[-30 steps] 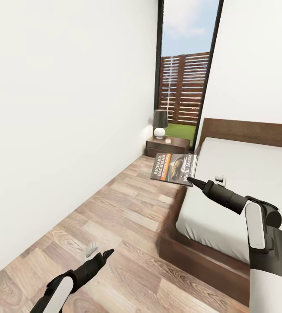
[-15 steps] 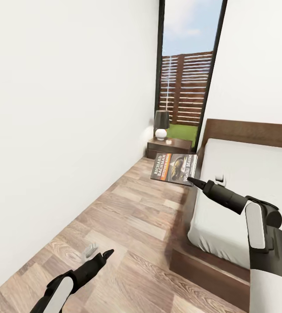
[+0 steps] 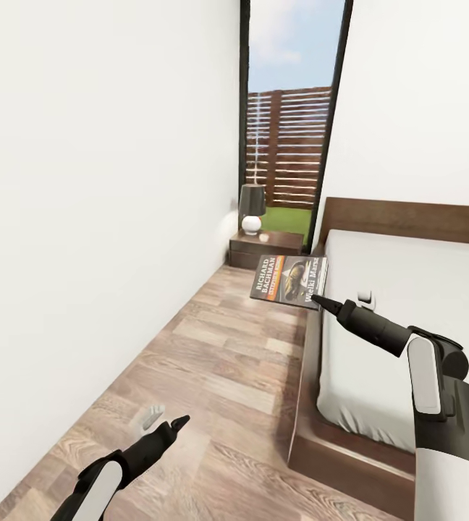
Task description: In the bedroom, move the book from the bed onto either nightstand, and place the two sandals side by side next to the bed.
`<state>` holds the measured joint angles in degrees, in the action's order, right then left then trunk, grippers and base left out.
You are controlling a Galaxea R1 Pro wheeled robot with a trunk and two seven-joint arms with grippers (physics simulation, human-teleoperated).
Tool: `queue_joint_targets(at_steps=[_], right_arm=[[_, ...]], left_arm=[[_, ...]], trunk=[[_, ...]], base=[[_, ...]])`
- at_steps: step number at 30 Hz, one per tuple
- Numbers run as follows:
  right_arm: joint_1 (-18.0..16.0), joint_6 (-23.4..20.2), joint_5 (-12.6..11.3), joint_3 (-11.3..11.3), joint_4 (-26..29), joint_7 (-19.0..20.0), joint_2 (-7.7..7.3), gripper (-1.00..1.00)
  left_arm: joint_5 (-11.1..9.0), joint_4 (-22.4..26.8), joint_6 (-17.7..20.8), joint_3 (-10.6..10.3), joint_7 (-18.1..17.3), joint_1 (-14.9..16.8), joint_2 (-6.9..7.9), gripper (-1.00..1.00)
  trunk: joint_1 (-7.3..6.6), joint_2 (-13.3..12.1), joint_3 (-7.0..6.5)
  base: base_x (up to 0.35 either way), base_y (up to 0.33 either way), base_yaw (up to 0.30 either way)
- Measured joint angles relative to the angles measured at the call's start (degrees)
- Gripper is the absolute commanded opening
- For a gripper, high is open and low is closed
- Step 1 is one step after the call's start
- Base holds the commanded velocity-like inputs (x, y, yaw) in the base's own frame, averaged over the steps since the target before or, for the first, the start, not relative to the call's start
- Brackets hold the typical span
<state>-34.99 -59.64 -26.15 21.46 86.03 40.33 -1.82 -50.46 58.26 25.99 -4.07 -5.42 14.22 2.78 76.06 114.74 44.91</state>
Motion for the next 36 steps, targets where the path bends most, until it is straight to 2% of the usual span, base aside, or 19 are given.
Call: queue_joint_targets(at_steps=[7, 19, 36], right_arm=[[0.0, 0.0, 0.0, 0.0, 0.0, 0.0, 0.03, -1.0], [0.0, 0.0, -0.03, 0.0, -0.01, 0.0, 0.28, -1.0], [0.0, -0.01, 0.08, -0.02, -0.08, -0.02, 0.51, -1.0]], left_arm=[[0.0, 0.0, -0.02, 0.0, 0.0, 0.0, -0.01, 1.0], [0.0, -0.08, 0.05, 0.0, 0.0, -0.01, -0.01, 1.0], [0.31, -0.25, -0.06, 0.0, -0.01, 0.0, -0.01, 1.0]], trunk=[[0.0, 0.0, 0.0], [0.0, 0.0, 0.0], [0.0, 0.0, 0.0]], base=[[0.252, 0.244, -0.219], [0.25, 0.244, -0.07], [0.258, 0.213, -0.241]])
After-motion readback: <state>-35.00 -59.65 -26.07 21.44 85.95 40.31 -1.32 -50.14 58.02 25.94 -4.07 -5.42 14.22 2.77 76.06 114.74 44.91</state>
